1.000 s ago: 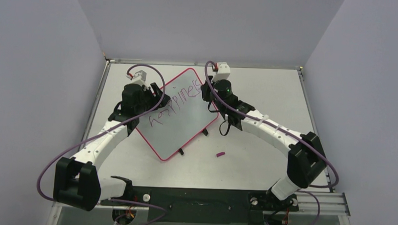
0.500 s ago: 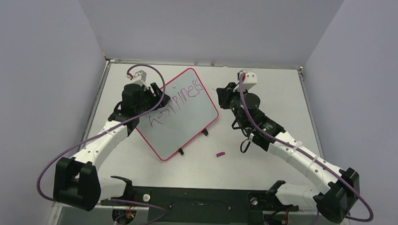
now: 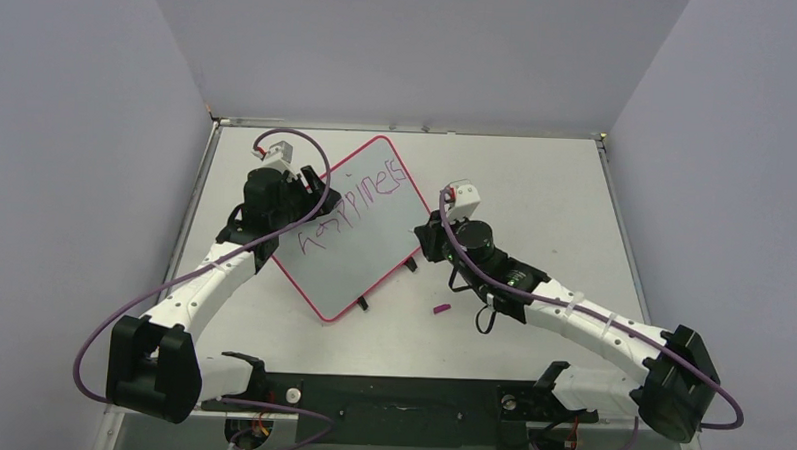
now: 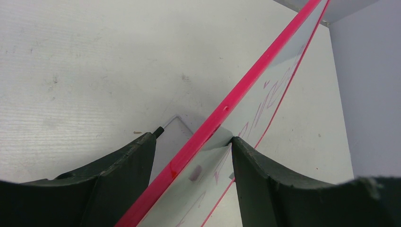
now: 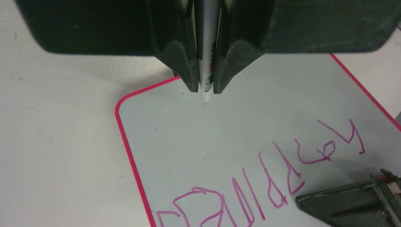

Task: Write a sentence on the whiteboard

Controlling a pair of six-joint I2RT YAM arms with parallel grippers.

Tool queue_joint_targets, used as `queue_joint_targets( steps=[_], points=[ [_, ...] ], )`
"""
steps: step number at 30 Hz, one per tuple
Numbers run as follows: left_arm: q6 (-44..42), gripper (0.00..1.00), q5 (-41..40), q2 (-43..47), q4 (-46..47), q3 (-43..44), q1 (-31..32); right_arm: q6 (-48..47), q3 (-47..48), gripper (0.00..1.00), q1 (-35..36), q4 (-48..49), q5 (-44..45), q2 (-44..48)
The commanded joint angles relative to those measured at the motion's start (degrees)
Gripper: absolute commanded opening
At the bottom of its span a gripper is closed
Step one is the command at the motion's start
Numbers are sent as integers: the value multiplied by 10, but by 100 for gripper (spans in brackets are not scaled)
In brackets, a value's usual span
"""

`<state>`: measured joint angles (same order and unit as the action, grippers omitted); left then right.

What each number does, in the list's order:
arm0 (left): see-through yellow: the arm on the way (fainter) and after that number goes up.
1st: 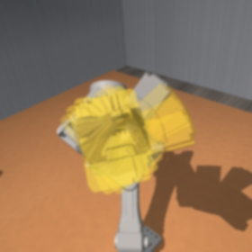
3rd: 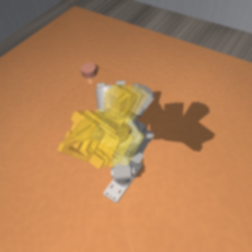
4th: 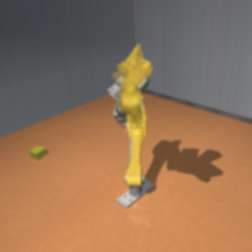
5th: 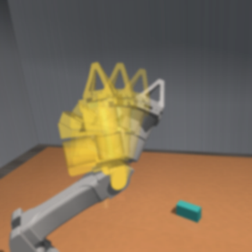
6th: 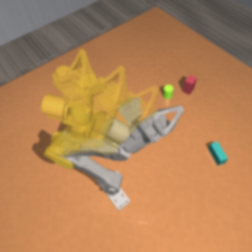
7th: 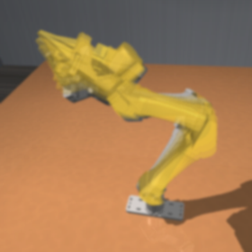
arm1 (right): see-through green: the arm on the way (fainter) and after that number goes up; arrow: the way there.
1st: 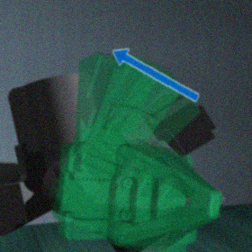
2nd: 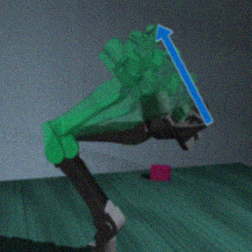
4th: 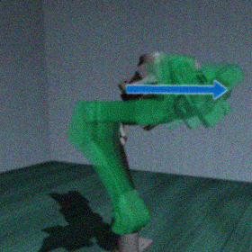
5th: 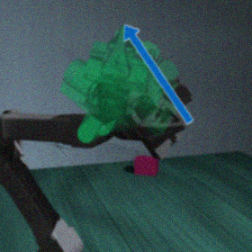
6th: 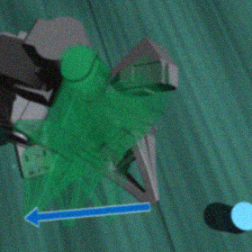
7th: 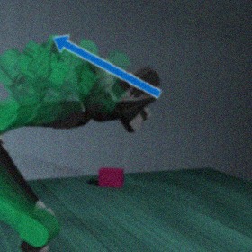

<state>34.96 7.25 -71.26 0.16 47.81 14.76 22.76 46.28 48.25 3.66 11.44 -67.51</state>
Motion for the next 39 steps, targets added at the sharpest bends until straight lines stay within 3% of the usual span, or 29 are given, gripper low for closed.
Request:
queue_joint_targets(
  steps=[1, 7, 21, 27, 39],
  points=[
    [-21, 47, -23, -9, 23, -24, 14, -9, -19, 0, 17, 68, -47, 14],
    [-20, 46, -26, -12, 22, -24, 13, 1, -42, 0, 45, 135, -84, -2],
    [-19, 46, -34, -5, 20, -26, 13, -11, -16, 0, 155, 246, -60, -122],
    [-16, 46, -39, -5, 17, -25, 13, -32, 14, 0, 195, 258, -28, -174],
    [-10, 46, -50, -5, 10, -24, 13, -38, 77, 0, 202, 264, 0, -245]
  ],
)
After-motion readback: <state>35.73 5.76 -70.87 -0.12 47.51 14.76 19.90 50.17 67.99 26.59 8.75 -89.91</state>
